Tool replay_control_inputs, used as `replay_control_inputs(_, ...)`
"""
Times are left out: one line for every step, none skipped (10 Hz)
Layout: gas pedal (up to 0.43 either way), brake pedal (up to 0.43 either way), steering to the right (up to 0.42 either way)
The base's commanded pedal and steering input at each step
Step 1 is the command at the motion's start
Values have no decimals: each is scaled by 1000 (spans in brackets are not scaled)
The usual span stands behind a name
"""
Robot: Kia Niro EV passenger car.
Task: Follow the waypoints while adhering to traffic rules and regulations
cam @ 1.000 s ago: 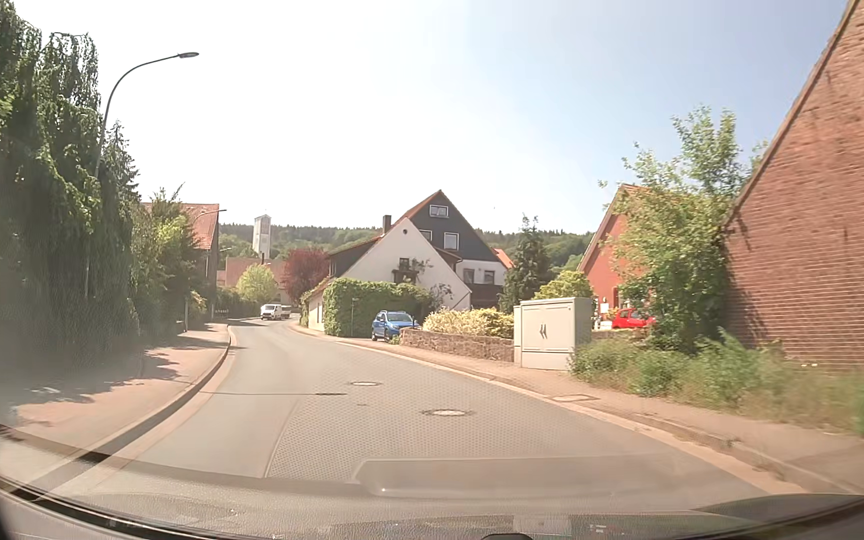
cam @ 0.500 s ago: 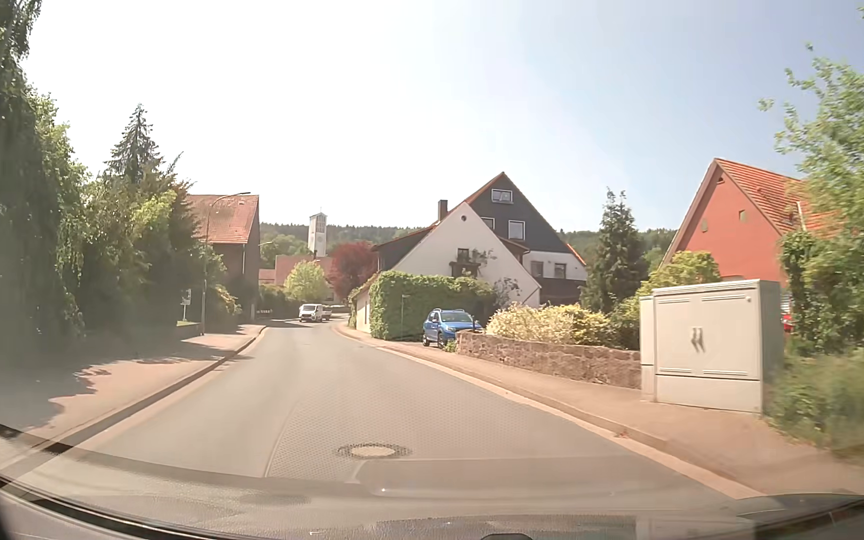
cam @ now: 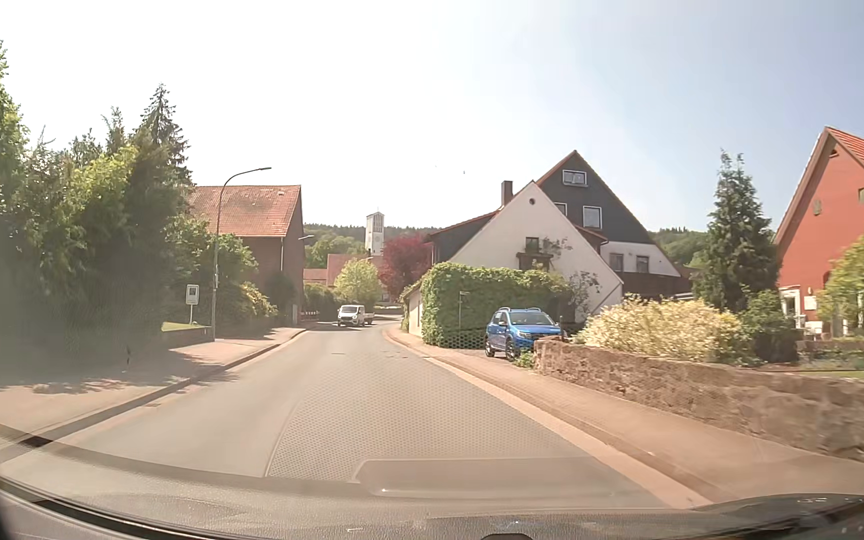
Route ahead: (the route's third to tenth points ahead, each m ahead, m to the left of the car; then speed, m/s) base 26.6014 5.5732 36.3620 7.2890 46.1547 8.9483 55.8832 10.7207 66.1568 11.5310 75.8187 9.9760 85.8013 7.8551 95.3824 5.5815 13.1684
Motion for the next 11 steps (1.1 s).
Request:
replay_control_inputs(260,0,-71)
replay_control_inputs(260,0,-68)
replay_control_inputs(260,0,-65)
replay_control_inputs(260,0,-60)
replay_control_inputs(260,0,-52)
replay_control_inputs(260,0,-44)
replay_control_inputs(260,0,-37)
replay_control_inputs(260,0,-30)
replay_control_inputs(248,0,-24)
replay_control_inputs(248,0,-21)
replay_control_inputs(248,0,-20)
